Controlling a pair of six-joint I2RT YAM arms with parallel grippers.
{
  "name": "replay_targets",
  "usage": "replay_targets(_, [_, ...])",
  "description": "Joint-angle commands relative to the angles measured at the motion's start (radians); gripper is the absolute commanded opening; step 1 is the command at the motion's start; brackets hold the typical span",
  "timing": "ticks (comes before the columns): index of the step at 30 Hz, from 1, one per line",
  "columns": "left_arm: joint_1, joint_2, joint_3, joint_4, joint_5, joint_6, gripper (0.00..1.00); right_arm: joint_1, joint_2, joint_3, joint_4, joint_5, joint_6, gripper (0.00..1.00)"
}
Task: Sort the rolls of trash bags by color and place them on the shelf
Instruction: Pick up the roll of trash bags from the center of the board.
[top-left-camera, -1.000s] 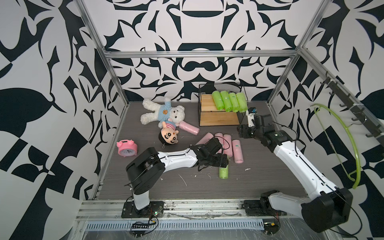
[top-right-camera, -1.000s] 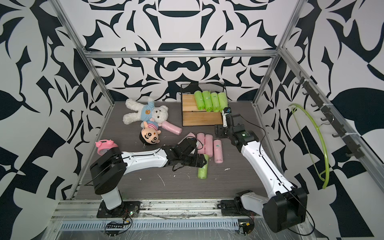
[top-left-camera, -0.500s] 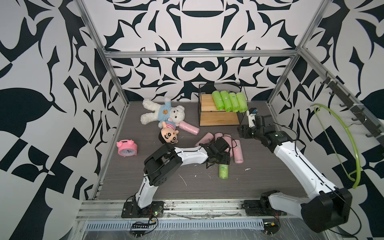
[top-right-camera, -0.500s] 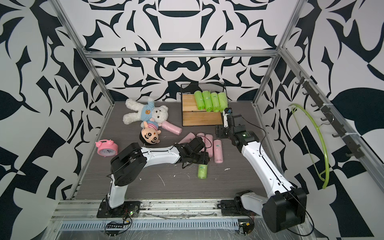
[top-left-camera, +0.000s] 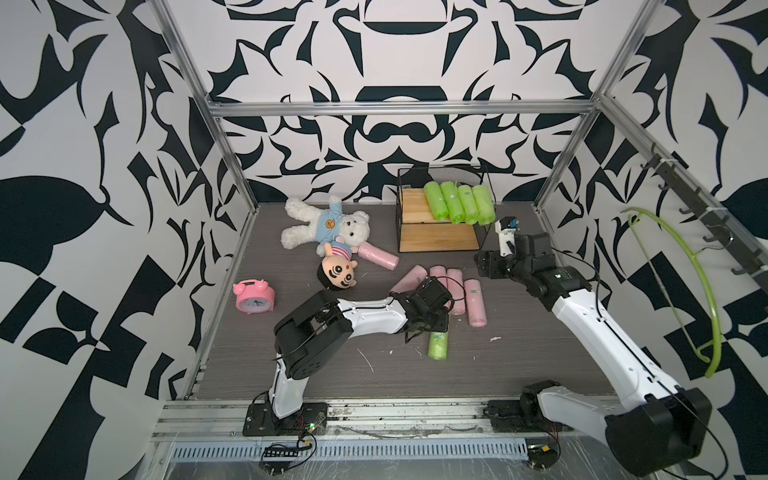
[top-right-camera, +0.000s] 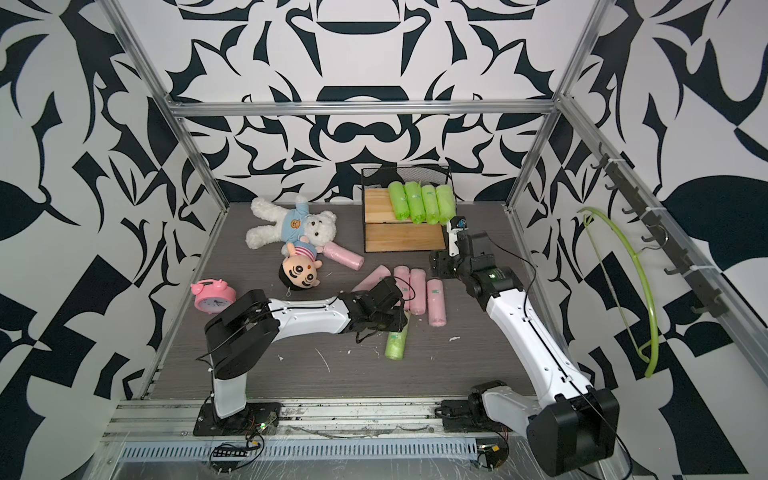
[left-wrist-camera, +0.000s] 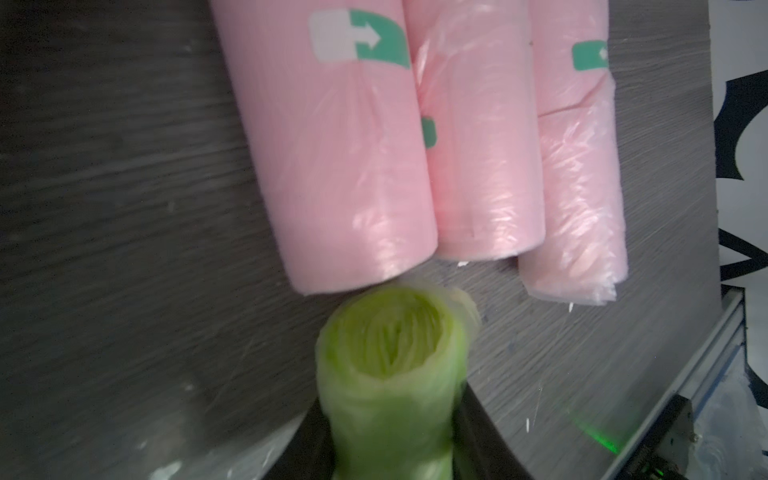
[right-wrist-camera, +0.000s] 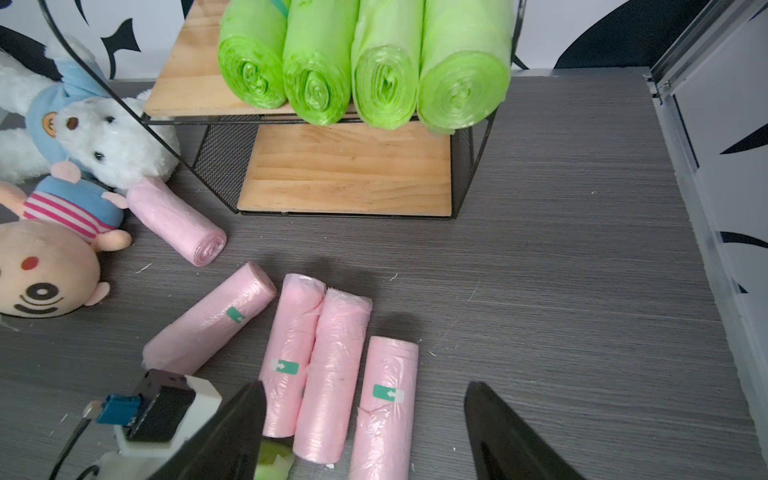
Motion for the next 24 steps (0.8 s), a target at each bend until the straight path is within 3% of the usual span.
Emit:
replay_targets(1, [0.027, -0.123, -0.051, 0.057, -0.024, -0.025, 0.34, -0.001, -0.032, 0.019, 0.002, -0.055, 0.039, 0.81])
replay_targets(6, [0.115, -0.285, -0.148, 0.121, -0.003, -0.081, 0.33, 0.017, -0.045, 0.026, 0.029, -0.169, 0.113, 0.84])
replay_targets(12, [0.269, -0.48, -0.245, 0.187, 0.005, -0.158, 0.33, 0.194, -0.04, 0.04, 0.099, -0.163, 0.188, 0.85])
replay_targets(18, [0.416, -0.64, -0.304, 0.239, 0.014, -0.233, 0.34, 0.366, -0.011, -0.014, 0.327, -0.205, 0.324, 0.85])
replay_targets(24, [0.477, -0.755, -0.36, 0.297, 0.015, -0.323, 0.35, 0.5, 0.06, -0.069, 0.561, -0.195, 0.426, 0.88])
